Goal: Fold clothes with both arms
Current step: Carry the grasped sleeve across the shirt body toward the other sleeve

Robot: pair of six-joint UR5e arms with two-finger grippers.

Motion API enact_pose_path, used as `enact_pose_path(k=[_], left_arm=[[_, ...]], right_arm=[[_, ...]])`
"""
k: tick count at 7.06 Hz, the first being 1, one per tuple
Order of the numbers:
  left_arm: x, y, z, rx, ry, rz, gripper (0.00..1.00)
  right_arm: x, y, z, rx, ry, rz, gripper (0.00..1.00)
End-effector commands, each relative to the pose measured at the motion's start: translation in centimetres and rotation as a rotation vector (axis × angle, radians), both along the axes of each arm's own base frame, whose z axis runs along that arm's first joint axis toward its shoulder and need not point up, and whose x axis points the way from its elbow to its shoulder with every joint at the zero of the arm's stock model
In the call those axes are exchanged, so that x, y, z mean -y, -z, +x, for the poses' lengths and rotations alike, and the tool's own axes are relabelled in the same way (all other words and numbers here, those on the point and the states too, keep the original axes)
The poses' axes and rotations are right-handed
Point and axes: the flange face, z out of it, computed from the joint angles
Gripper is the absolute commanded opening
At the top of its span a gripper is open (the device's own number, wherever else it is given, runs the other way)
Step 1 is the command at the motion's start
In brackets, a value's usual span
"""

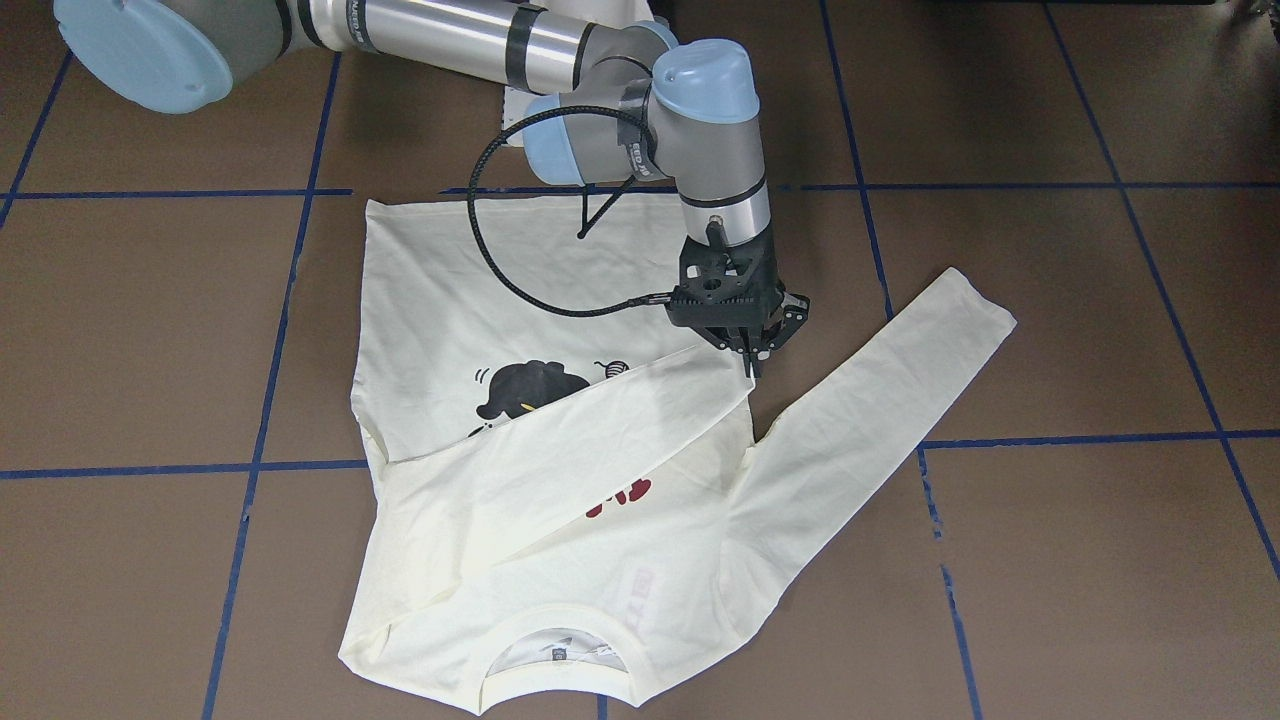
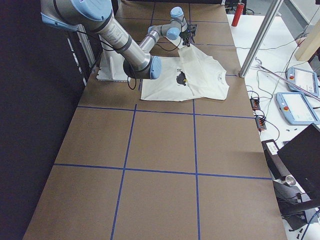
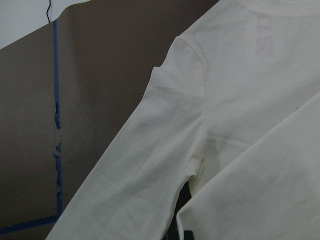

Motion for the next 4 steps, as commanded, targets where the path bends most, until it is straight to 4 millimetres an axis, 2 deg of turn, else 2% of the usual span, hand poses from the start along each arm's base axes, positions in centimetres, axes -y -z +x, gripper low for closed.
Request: enact_pose_path(k=[1, 2, 3, 4], left_arm=[[0.0, 0.5, 0.1, -0.004, 0.002, 0.006, 1.00], [0.1, 0.9, 1.0, -0.005, -0.016, 0.025, 1.00], [0.3, 1.3, 3.8, -0.011, -0.063, 0.068, 1.00], [-0.2, 0.9, 6.8, -0.030, -0.073, 0.006, 1.00]], right_arm=[[0.0, -1.4, -2.0, 0.007, -0.035, 0.027, 1.00], [-0.1, -0.8, -1.8, 0.017, -0.034, 0.031, 1.00], [-0.3, 0.3, -1.0, 0.045, -0.038, 0.031, 1.00], [-1.2, 0.9, 1.1, 0.088, -0.034, 0.043, 1.00]])
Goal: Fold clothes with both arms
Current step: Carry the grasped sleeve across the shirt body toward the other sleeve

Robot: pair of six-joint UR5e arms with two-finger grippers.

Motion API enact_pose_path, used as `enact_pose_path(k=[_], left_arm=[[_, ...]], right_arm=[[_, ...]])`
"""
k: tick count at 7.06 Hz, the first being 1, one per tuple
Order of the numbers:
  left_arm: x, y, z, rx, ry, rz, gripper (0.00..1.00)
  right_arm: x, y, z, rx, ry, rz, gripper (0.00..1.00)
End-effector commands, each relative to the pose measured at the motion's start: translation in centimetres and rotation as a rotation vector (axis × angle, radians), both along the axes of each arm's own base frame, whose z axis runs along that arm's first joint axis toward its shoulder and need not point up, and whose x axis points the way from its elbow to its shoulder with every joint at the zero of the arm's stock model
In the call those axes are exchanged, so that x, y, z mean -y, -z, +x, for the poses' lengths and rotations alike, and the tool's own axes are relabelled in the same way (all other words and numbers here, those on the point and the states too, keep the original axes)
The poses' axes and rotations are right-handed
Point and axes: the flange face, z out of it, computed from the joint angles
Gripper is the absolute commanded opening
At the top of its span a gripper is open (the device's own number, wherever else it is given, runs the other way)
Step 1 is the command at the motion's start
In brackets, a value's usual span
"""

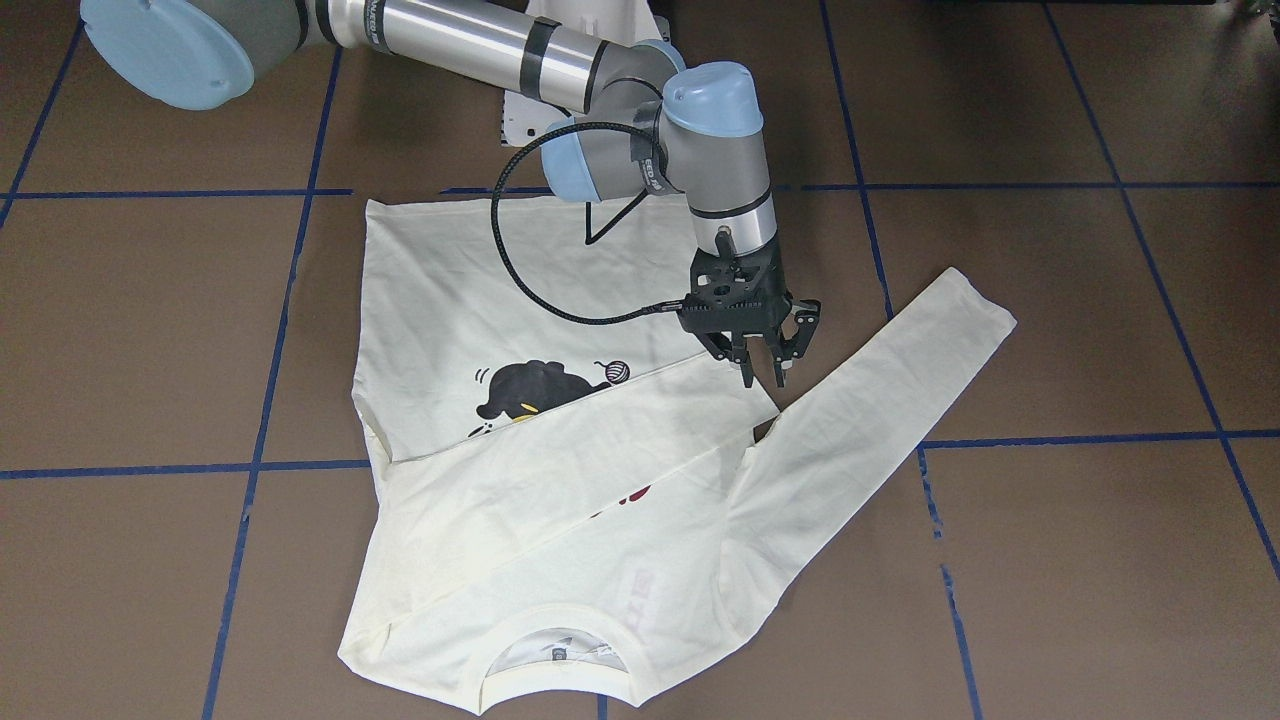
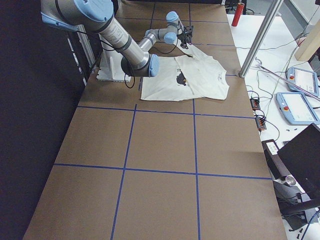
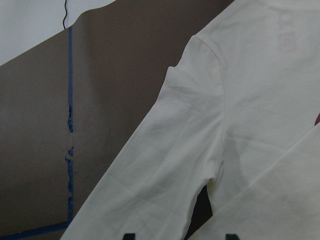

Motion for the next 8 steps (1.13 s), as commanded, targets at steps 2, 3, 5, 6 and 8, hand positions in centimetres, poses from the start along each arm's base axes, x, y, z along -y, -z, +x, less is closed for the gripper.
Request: enact_pose_path(k=[2, 3, 5, 6, 8], left_arm=[[-2.4, 1.1, 12.0, -0.073, -0.024, -0.195, 1.00], [-4.6, 0.6, 17.1, -0.084, -0.036, -0.285, 1.00], [-7.0, -1.2, 20.0, -0.097, -0.068, -0.316, 0.99], [-7.7, -1.3, 22.7, -0.082, -0.121, -0.318, 0.96], [-7.8, -1.9, 26.2, 0.004, -0.075, -0.306, 0.90]], right_arm=[[-1.4, -4.4, 9.4, 0.043, 0.040, -0.026, 1.00], [-1.6, -7.1, 15.2, 0.021, 0.056, -0.068, 1.00], [-0.2, -12.6, 25.3, 0.059, 0.104, -0.125, 1.00], [-0.8, -14.4, 26.8, 0.049, 0.099, -0.133, 1.00], [-1.4, -15.9, 27.9, 0.042, 0.102, -0.144, 1.00]])
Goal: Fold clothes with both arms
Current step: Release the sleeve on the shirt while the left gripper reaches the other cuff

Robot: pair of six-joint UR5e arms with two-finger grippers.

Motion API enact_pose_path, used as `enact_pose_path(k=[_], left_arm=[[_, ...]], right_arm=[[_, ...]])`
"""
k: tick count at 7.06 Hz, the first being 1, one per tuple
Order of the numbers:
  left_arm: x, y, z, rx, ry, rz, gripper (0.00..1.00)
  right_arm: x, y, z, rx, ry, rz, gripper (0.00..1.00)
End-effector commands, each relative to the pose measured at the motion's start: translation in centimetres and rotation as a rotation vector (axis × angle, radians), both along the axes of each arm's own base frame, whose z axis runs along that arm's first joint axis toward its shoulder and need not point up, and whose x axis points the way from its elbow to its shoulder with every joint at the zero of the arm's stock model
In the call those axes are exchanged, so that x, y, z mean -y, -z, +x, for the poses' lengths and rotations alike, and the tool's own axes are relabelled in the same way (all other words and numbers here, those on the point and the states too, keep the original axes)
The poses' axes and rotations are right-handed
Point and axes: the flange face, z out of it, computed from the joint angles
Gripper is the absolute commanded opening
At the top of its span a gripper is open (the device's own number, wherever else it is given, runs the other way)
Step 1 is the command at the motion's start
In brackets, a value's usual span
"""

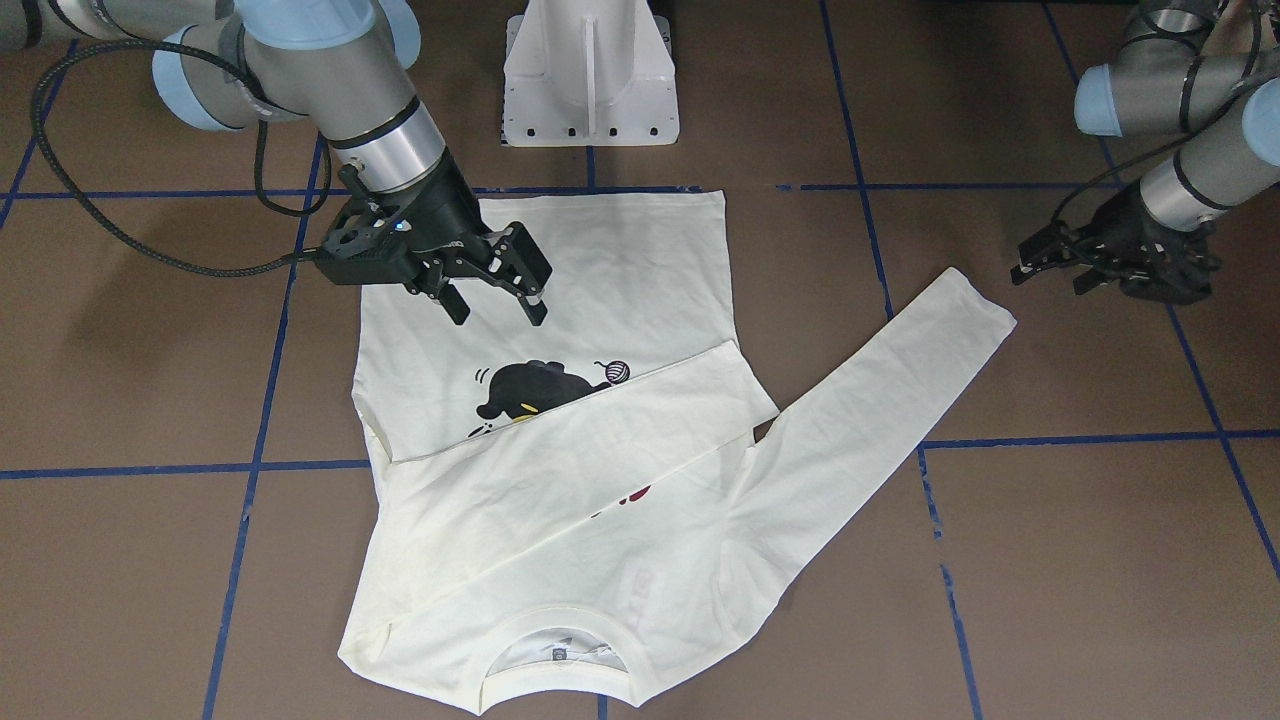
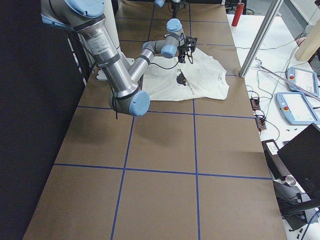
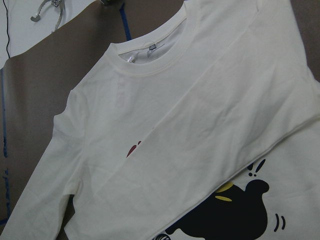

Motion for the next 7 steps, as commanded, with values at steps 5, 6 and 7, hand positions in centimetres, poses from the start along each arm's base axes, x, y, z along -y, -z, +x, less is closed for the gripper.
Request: enact_pose_path(k=[5, 6, 7], left_arm=[[2.4, -1.6, 4.6, 0.103, 0.036, 0.033, 0.82], [2.6, -1.6, 5.0, 0.103, 0.033, 0.033, 0.79], [2.5, -1.6, 5.0, 0.103, 0.033, 0.032, 0.75]], right_arm=[[-0.9, -1.9, 1.5, -0.010, -0.004, -0.011, 1.00], [-0.9, -2.0, 1.3, -0.012, -0.003, -0.011, 1.00], [-0.9, -2.0, 1.4, -0.014, -0.005, -0.012, 1.00]])
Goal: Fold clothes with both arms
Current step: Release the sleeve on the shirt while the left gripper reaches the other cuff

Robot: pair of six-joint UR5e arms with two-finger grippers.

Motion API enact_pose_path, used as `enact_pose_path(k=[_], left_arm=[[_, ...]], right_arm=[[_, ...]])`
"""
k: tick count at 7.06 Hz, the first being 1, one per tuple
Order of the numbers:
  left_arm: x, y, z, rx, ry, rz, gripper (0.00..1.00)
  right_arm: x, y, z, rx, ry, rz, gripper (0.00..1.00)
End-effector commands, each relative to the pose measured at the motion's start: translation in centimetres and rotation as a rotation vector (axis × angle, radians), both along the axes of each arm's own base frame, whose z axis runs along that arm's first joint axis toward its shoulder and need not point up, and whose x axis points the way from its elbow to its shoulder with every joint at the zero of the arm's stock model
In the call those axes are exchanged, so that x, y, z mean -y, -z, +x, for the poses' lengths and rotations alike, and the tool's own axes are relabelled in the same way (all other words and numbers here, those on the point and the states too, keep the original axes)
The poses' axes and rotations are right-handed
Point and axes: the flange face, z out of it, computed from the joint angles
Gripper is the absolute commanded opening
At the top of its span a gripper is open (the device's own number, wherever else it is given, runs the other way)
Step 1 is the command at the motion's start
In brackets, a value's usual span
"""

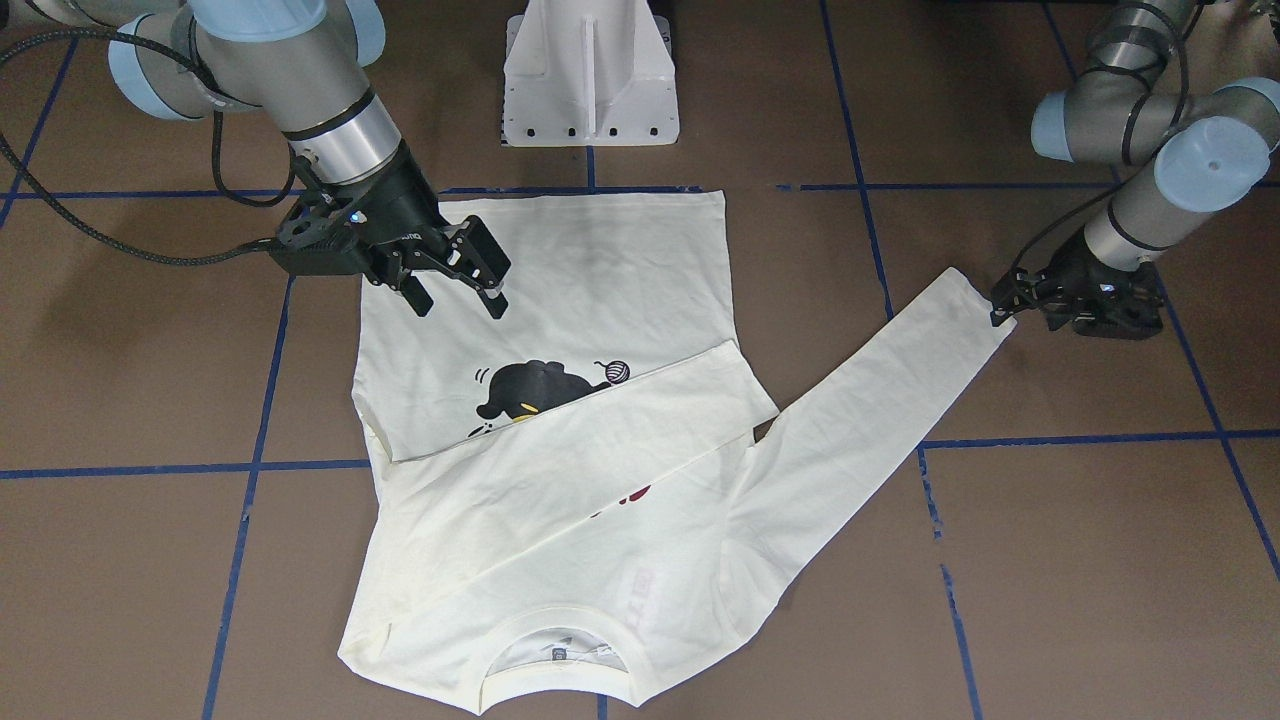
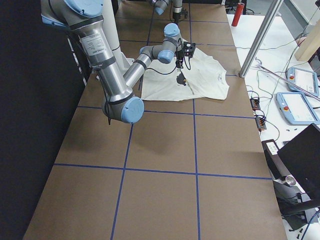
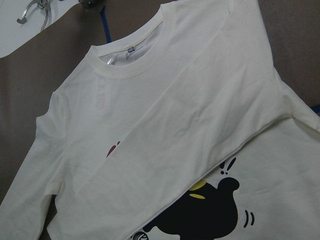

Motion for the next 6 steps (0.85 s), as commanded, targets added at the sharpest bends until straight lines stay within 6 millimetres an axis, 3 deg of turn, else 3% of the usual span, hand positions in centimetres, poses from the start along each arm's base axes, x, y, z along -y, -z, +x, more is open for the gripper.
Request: enact_pose_path(k=[1, 4, 6], left_arm=[[-0.26, -0.36, 1.01, 0.005, -0.018, -0.006, 0.73], [-0.44, -0.68, 1.19, 0.009, -0.021, -0.013, 0.72], [-0.57, -1.01, 1.41, 0.013, -0.027, -0.018, 0.59]], right_arm=[[-0.07, -0.40, -0.08, -0.006, 0.003, -0.003, 1.00], [-0.12, -0.22, -0.16, -0.003, 0.004, -0.001, 1.00], [-0.15, -0.16, -0.12, -0.002, 0.004, 0.000, 1.00]])
